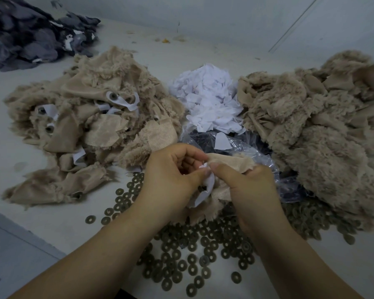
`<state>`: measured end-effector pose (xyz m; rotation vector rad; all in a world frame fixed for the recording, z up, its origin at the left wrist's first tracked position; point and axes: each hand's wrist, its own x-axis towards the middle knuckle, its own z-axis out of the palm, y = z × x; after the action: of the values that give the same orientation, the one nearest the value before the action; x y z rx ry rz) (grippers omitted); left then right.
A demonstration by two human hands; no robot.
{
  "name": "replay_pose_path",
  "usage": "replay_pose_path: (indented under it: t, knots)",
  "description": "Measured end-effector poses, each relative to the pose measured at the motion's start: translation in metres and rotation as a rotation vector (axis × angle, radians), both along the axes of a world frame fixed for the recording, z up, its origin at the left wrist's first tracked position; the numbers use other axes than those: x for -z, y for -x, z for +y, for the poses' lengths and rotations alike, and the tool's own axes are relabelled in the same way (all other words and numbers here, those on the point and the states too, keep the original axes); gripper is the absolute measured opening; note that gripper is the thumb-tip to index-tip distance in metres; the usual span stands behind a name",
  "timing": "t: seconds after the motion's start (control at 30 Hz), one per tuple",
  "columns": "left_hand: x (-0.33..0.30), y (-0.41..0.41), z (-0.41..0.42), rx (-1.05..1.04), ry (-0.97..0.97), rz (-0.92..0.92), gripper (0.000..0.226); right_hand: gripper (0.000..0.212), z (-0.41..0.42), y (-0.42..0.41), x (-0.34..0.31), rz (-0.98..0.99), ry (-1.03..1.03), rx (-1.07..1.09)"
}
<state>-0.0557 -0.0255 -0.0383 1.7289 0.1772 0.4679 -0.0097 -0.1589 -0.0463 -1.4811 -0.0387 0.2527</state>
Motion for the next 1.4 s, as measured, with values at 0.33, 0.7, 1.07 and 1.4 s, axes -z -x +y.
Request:
replay_pose_path:
  t: [0.33, 0.7, 1.07, 1.4]
  knots:
    - [0.000, 0.001, -0.001, -0.052, -0.280, -0.070, 0.038, 0.009, -0.001, -0.002, -0.001, 0.026, 0.007, -0.032]
    - [-0.004, 0.000, 0.005, 0.066, 0.184, 0.039, 0.020, 0.007, -0.002, 0.000, -0.001, -0.098, 0.070, -0.002]
    - [0.001, -0.003, -0.001, -0.011, 0.228, -0.004, 0.024, 0.011, -0.002, 0.002, -0.003, -0.177, 0.125, 0.041]
    - [0.007, -0.001, -0.008, -0.053, -0.201, -0.158, 0.022, 0.016, 0.001, 0.007, -0.001, -0.302, 0.279, 0.039]
